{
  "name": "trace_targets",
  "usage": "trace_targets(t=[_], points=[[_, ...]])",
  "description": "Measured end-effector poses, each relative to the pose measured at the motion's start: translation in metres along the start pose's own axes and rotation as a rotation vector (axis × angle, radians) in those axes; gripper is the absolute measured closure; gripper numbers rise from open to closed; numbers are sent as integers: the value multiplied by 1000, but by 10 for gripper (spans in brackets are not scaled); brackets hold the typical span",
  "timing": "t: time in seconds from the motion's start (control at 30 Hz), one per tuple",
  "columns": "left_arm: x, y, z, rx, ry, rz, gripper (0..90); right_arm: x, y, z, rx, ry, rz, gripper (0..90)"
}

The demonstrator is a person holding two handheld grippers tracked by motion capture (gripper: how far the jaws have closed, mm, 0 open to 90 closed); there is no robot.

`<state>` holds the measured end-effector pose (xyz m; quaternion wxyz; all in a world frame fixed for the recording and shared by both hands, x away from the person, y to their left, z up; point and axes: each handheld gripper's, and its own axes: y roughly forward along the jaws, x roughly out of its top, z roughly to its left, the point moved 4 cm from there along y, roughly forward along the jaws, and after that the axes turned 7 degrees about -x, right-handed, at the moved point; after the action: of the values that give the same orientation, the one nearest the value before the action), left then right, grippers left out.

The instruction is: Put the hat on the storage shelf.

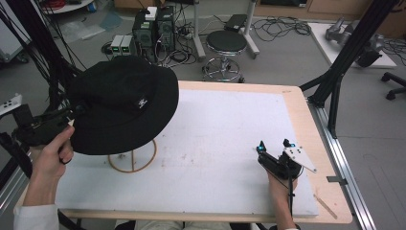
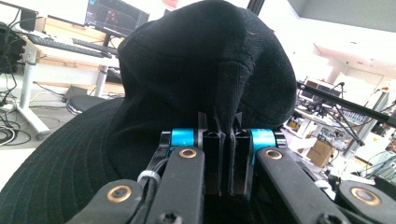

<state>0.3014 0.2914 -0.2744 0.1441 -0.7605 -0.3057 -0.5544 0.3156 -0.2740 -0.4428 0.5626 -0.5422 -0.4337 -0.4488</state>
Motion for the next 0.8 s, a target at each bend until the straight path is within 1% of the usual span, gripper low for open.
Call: trace_targets(t=[0.07,0.17,0.23,0.27,0.3,0.33,0.4,0.43,0.5,0.53,0.6,0.63,0.8], points=[[-2,-2,0,3,-2,1,873,0,0,0,0,-3,-2,126],[-5,-6,1,-1,-8,17,873,0,0,0,-1,-4,-2,126],[-7,-10,1,-12,-15,60,872,0,0,0,-3,-4,-3,126],[-7,-10,1,-12,-15,60,872,0,0,0,-2,-3,-3,126],[-10,-12,1,-26,-23,95,872,0,0,0,-2,-4,-3,125],[-10,-12,1,-26,-23,95,871,0,0,0,-2,-4,-3,126],[-14,-12,2,-27,-29,127,871,0,0,0,-2,-5,-3,126],[-17,-13,3,-23,-39,142,864,0,0,0,-3,-4,-5,126],[-18,-14,4,-18,-47,141,848,0,-1,0,-3,0,-3,126],[-19,-14,5,-15,-57,133,839,0,-1,0,-2,0,-4,126],[-21,-15,7,-16,-64,123,829,0,-1,0,-2,0,-4,126],[-22,-15,9,-12,-61,114,810,0,-1,0,-2,-2,-2,126],[-25,-16,9,-11,-55,107,798,1,-1,-1,-4,-2,-6,125]])
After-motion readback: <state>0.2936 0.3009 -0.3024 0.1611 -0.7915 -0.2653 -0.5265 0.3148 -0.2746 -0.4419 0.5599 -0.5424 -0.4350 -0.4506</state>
